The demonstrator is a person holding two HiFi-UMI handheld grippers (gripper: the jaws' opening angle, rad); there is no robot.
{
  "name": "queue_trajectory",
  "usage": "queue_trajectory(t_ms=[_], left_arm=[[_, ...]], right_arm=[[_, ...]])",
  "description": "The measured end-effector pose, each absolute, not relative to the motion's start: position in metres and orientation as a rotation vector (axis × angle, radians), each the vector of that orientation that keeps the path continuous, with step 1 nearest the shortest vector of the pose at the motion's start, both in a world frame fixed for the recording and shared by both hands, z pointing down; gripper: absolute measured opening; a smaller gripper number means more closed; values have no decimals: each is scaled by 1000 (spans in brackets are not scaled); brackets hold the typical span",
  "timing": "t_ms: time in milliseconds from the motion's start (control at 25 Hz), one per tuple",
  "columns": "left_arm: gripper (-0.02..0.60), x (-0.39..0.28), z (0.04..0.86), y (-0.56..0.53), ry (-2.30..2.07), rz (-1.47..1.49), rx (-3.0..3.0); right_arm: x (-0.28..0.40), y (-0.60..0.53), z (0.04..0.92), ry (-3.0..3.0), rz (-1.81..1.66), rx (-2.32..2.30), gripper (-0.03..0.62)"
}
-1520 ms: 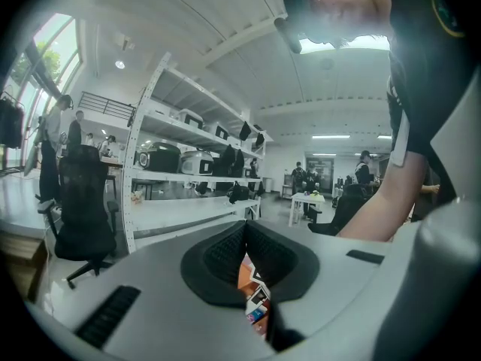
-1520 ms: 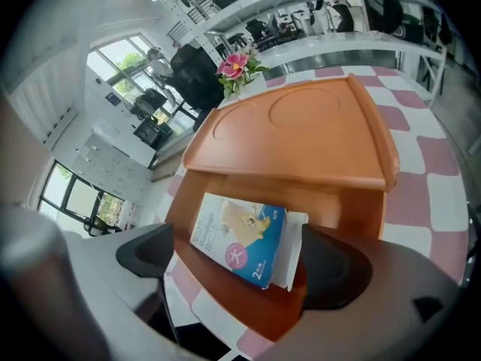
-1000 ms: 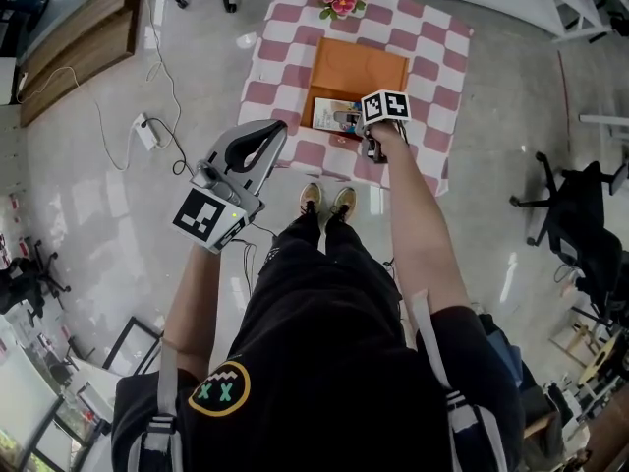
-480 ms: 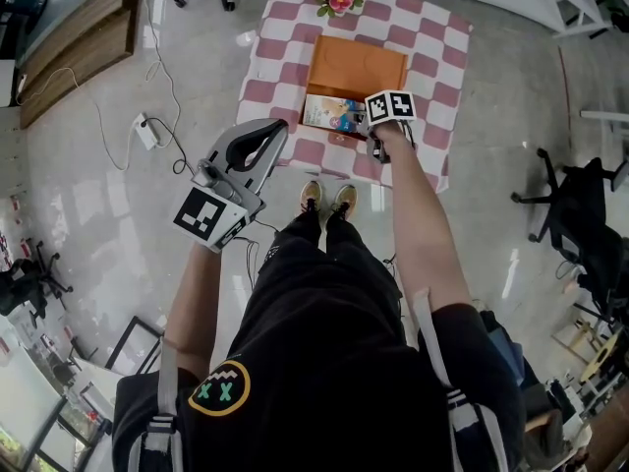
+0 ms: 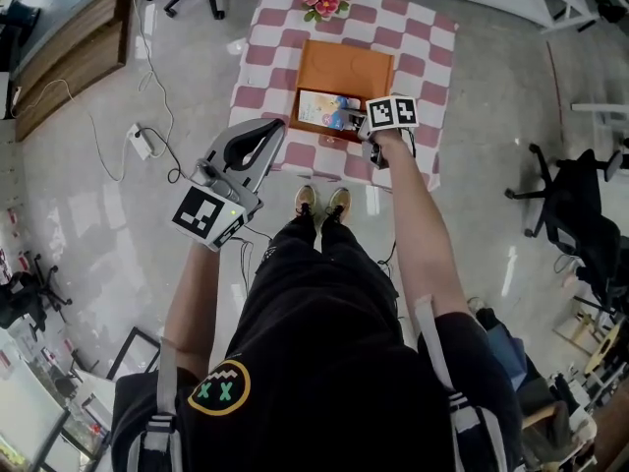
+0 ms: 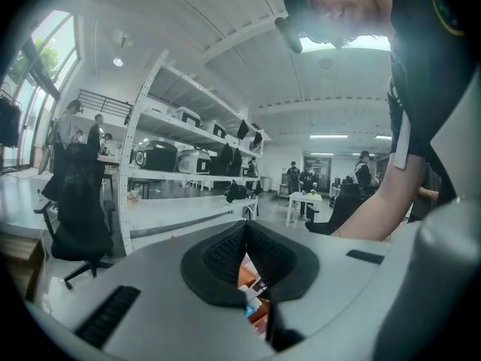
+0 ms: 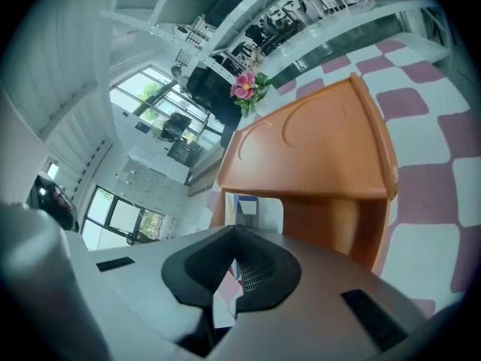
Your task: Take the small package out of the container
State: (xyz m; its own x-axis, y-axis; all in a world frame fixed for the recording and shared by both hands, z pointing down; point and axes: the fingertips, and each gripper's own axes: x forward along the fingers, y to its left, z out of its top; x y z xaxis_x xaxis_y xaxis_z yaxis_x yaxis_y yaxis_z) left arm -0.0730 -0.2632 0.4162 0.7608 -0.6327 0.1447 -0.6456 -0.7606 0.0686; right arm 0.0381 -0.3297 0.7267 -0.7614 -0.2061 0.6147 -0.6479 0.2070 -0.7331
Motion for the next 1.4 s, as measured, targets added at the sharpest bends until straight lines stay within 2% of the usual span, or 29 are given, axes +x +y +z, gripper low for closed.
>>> queue_trajectory(t_ms=[400,1000,1400], left_arm=[[17,-59,400,-259,-1003,125,2896],[17,-36,362,-252,-964,77,3000],[17,-33,345,-248,-970,66,3032]], right_arm=[[60,-315,652,-2279,1328,871,21],[85,-291,471,-2604,764,1014,22],[93,-268,382,-2717,396,1105,21]])
